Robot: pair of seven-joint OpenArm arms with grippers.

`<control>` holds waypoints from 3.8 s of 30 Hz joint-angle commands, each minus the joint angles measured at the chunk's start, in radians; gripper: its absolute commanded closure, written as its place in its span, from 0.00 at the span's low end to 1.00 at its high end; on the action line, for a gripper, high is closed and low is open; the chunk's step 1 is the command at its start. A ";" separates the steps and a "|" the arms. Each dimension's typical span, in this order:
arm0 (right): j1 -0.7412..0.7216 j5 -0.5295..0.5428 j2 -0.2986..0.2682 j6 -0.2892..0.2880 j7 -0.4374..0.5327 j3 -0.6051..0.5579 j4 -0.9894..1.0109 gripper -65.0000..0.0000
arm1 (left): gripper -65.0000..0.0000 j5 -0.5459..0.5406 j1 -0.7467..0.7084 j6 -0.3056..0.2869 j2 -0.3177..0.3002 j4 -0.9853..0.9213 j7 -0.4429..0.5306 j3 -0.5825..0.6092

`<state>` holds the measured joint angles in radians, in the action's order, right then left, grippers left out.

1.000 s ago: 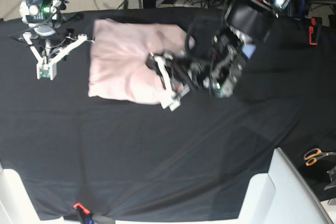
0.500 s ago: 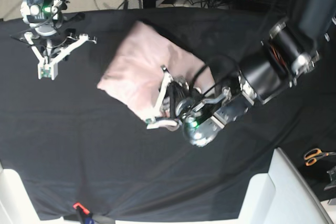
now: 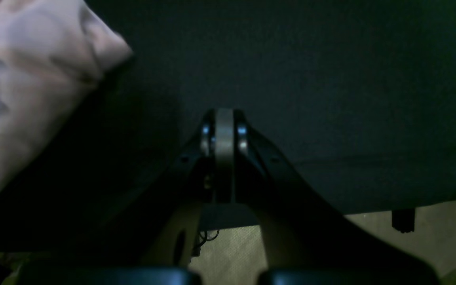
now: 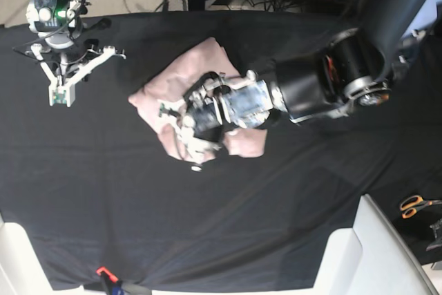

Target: Fold the T-shirt properly

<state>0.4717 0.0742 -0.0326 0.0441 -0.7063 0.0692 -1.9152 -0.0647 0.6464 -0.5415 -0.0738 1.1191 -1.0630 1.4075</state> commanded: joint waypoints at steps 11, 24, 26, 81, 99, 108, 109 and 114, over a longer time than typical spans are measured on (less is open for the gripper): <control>-0.011 -0.004 -0.003 0.003 0.015 -0.001 -0.014 0.99 | 1.00 0.240 -0.023 -0.087 0.022 0.006 0.254 -0.010; -0.018 -0.007 -0.003 0.010 0.017 0.008 -0.014 0.99 | 1.00 0.245 0.048 -0.088 0.082 -0.084 0.401 0.002; -0.018 -0.007 -0.003 0.010 0.017 0.008 -0.014 0.99 | 1.00 0.245 0.048 -0.088 0.085 -0.103 0.441 0.002; -0.023 -0.007 0.001 0.007 0.015 -0.001 -0.014 0.99 | 0.24 0.243 0.198 -0.082 0.137 -0.251 0.475 -0.010; -0.023 -0.004 -0.005 0.003 0.014 -0.059 0.006 1.00 | 1.00 0.243 -0.168 -0.082 0.056 0.468 0.082 -0.572; -0.034 -0.004 -0.042 0.003 0.020 -0.268 0.009 1.00 | 1.00 0.245 -0.492 -0.081 -0.001 0.606 0.085 -0.690; -0.041 -0.004 -0.042 0.001 0.020 -0.277 0.013 1.00 | 1.00 0.245 -0.511 -0.081 -0.001 0.617 0.085 -0.693; -0.075 -0.003 -0.039 -0.109 0.020 -0.302 0.095 1.00 | 1.00 0.243 -0.597 0.011 -0.019 0.632 0.102 -0.699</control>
<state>0.3950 0.0719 -0.0719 -0.0738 -0.7006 -0.2291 -1.8034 0.1799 0.0368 -0.5377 -0.0967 1.7348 -0.9756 0.7097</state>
